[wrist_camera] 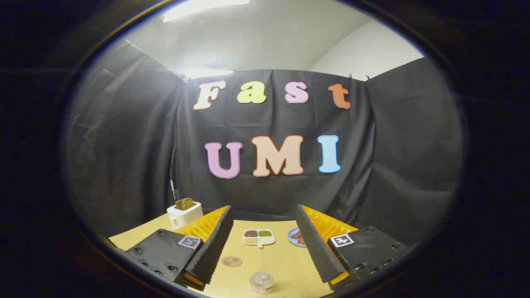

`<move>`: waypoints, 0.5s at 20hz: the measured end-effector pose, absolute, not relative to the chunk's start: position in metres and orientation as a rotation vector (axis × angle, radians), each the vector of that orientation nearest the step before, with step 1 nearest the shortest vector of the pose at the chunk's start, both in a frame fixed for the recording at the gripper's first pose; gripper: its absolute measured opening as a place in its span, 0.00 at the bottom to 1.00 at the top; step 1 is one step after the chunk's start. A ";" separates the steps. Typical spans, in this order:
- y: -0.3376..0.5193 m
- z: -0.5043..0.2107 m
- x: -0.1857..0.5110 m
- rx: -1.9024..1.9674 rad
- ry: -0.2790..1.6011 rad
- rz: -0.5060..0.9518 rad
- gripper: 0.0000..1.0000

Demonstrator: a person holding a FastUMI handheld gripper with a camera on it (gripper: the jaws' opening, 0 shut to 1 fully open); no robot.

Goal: Take the bottle from table, then pour the juice into the cup, finally place the bottle on the coaster

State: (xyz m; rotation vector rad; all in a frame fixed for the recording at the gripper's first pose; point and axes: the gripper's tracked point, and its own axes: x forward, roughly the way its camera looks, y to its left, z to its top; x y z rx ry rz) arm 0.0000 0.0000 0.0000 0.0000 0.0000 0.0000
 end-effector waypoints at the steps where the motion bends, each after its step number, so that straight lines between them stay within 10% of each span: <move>1: 0.004 0.002 -0.002 0.002 0.000 0.009 0.97; 10: 0.006 0.009 -0.022 -0.004 -0.008 0.026 0.97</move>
